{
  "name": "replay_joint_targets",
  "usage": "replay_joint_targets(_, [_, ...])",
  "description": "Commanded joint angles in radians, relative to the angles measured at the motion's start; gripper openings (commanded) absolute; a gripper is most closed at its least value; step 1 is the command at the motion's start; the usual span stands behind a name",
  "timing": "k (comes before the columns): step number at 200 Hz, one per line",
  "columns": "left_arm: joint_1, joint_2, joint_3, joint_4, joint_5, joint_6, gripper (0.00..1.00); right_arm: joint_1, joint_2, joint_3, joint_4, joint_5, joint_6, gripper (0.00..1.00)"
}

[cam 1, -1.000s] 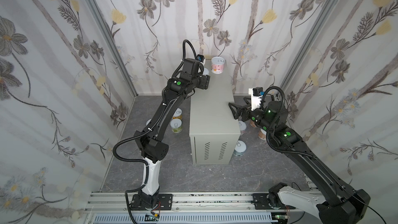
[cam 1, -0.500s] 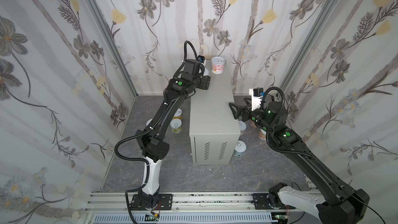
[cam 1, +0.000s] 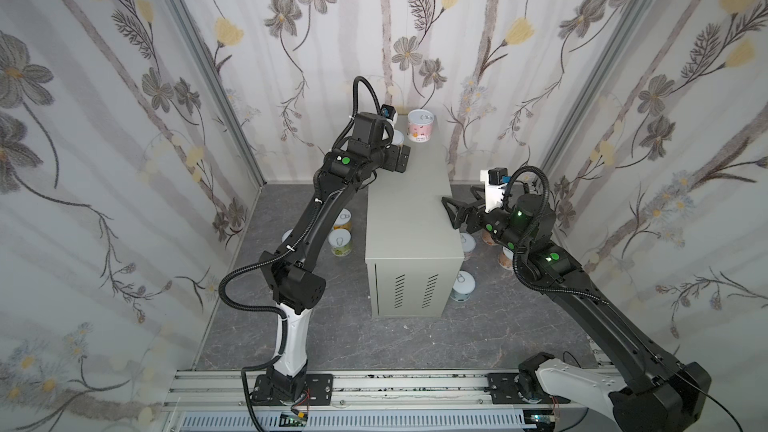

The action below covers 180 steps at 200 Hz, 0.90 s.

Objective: Place and organize the canned foods onto the counter
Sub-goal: 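Lower the yellow can onto the cabinet top beside the pink can, then hold the yellow can with the left gripper while the right gripper reaches the pink can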

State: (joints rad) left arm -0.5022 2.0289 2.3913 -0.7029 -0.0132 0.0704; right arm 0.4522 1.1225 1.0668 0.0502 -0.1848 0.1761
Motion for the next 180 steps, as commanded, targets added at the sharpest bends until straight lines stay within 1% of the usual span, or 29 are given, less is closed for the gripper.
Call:
replay_joint_targets(1, [0.0,-0.064,-0.072,0.041,0.019,0.025,1.0,0.002,0.003,0.007,0.02,-0.024,-0.017,1.0])
replay_joint_targets(32, [0.001,-0.17,-0.216,0.093,0.019,0.027,1.0,0.002,0.01,0.014,0.024,-0.033,-0.027,1.0])
replay_joint_targets(50, [0.001,-0.246,-0.33,0.149,0.019,0.029,1.0,0.0,0.015,0.028,0.023,-0.039,-0.049,1.0])
replay_joint_targets(77, [0.001,-0.384,-0.569,0.334,-0.007,0.019,1.0,0.001,0.017,0.056,-0.001,-0.083,-0.146,1.0])
replay_joint_targets(87, [0.001,-0.425,-0.655,0.406,-0.016,0.015,1.0,-0.001,0.009,0.053,0.01,-0.087,-0.167,1.0])
replay_joint_targets(103, [0.001,-0.464,-0.749,0.491,-0.031,0.018,0.98,-0.008,0.014,0.065,0.026,-0.091,-0.185,1.0])
replay_joint_targets(144, [0.002,-0.499,-0.854,0.65,-0.057,0.021,0.87,-0.027,0.1,0.164,0.042,-0.118,-0.199,1.0])
replay_joint_targets(161, [0.002,-0.514,-0.896,0.714,-0.052,0.015,0.86,-0.043,0.133,0.194,0.074,-0.141,-0.198,1.0])
replay_joint_targets(180, [0.002,-0.524,-0.929,0.768,-0.051,0.014,0.85,-0.05,0.16,0.195,0.152,-0.129,-0.194,0.99])
